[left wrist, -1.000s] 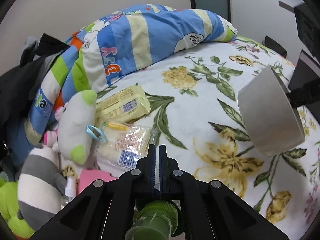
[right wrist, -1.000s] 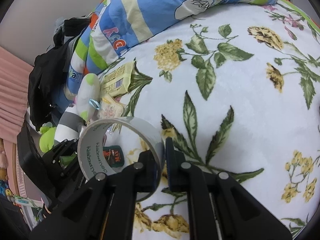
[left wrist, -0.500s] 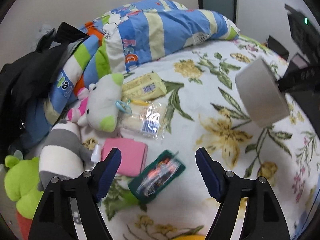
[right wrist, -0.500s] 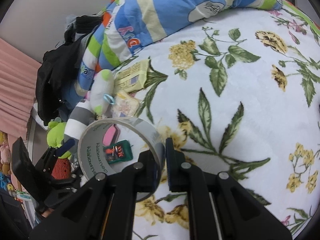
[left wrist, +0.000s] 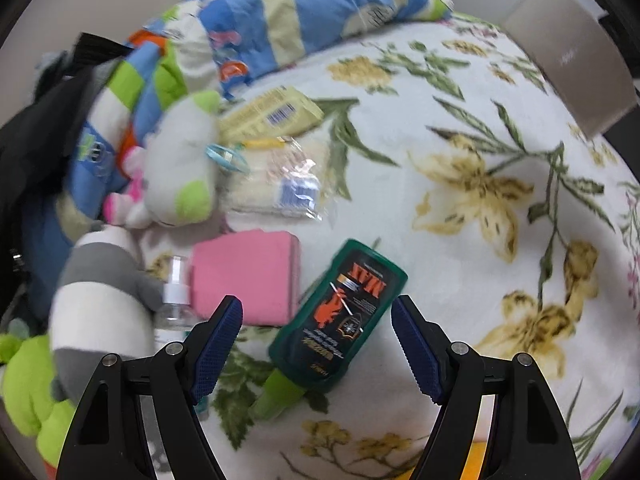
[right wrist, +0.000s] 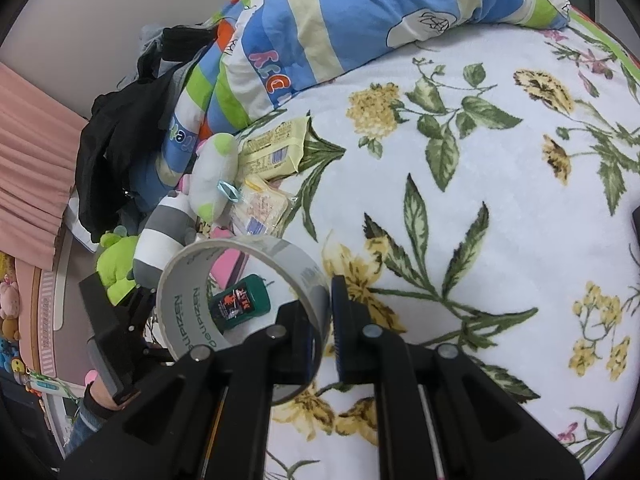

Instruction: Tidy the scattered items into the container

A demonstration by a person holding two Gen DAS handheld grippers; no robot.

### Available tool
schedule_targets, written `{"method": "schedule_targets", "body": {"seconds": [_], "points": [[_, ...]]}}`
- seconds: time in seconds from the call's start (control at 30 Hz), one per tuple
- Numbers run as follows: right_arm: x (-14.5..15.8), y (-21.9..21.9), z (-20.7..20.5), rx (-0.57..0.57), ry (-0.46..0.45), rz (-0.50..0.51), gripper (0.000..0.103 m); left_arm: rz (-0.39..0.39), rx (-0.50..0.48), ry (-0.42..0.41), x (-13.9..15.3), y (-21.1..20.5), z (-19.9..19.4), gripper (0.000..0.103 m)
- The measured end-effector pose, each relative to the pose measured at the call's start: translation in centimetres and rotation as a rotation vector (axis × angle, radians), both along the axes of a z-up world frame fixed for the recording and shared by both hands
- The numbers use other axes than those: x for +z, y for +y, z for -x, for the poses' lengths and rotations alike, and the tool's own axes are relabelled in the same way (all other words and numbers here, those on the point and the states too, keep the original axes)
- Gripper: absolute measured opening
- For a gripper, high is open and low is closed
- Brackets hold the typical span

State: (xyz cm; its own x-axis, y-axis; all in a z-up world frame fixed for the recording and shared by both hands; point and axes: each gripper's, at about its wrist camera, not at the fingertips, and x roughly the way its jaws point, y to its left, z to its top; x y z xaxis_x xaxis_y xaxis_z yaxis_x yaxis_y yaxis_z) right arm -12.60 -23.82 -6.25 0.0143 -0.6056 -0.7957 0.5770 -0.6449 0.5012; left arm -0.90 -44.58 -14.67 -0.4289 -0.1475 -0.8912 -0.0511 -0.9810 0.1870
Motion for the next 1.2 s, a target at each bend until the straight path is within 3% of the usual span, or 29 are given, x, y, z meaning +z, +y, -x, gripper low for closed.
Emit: {"method": "schedule_targets", "body": {"seconds": [0.2,0.63,0.8,1.1,1.2], "points": [[-1.0,-0.5,0.8,-0.009,-0.003,-0.021,0.010,-0.067,-0.028,-0.051,-3.0,-1.0,1.0,0.077],[-2.2,-0.8,1.3,-0.011,-0.014,-0.038,0.010,-0.053,-0.172,-0.084,-4.7,-0.6,2.7,0.090],[-2.0,-0.8,1.4,-0.013,-0.012,-0.032,0.011,-0.096,-0.265,-0.115,-4.5,-0.7,1.3,0.088],[-2.0,-1.5,0.8,0.001,-0.026,-0.021,0.011,-0.061,-0.314,-0.125,-5.0,0.0,1.7,0.087],[-2.0,-1.3,0.9,-0.002,-0.024,-0.023,0.011,-0.064,-0.302,-0.125,-4.7,-0.5,1.9,0.071]]}}
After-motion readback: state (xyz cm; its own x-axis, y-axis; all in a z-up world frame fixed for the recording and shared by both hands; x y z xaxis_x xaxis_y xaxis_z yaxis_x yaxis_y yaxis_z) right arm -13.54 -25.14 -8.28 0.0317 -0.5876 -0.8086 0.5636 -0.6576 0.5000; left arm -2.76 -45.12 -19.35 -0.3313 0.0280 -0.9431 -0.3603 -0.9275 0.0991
